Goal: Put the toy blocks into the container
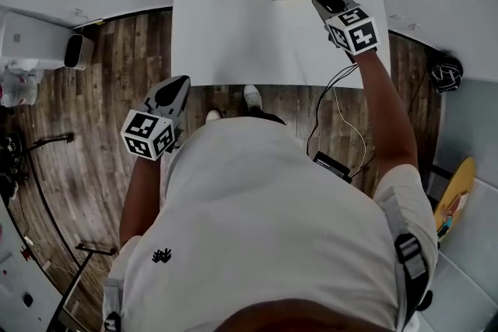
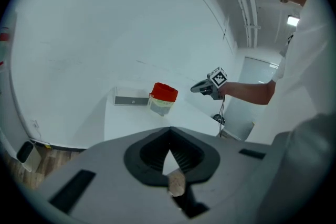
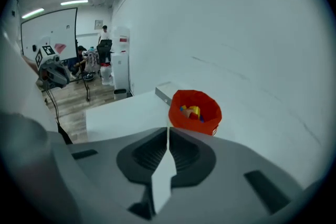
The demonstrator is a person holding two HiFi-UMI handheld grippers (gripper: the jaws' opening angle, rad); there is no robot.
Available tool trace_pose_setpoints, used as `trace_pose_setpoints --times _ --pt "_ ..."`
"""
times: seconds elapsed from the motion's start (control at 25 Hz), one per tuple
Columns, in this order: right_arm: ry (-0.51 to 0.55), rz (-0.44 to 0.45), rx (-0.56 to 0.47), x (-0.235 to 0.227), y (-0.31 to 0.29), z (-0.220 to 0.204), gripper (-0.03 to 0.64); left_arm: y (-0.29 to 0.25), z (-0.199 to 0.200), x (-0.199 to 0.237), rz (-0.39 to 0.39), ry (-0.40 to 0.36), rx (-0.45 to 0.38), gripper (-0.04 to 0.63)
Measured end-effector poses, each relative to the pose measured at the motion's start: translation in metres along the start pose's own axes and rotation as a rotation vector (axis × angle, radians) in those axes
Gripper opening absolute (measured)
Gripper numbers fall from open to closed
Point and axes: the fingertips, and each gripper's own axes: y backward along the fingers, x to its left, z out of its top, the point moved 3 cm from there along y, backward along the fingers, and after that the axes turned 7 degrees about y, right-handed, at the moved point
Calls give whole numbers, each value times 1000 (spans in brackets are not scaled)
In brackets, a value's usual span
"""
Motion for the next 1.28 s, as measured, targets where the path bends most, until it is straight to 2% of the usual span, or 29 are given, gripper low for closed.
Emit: trace_pose_setpoints --times 0.4,0.6,0.72,0.96,1.28 --pt "-333 41 -101 179 42 -38 8 12 -5 -6 -160 -88 49 6" --pt "-461 7 -187 230 66 -41 6 14 -5 -15 -219 -123 44 6" --pt "-535 21 -247 255 79 -34 6 20 -8 -27 -272 -149 28 6" --pt "-509 29 -266 284 88 -21 6 19 -17 -35 -325 -165 68 6" --pt "-467 24 -291 292 95 -14 6 22 -22 -32 -319 -154 69 6"
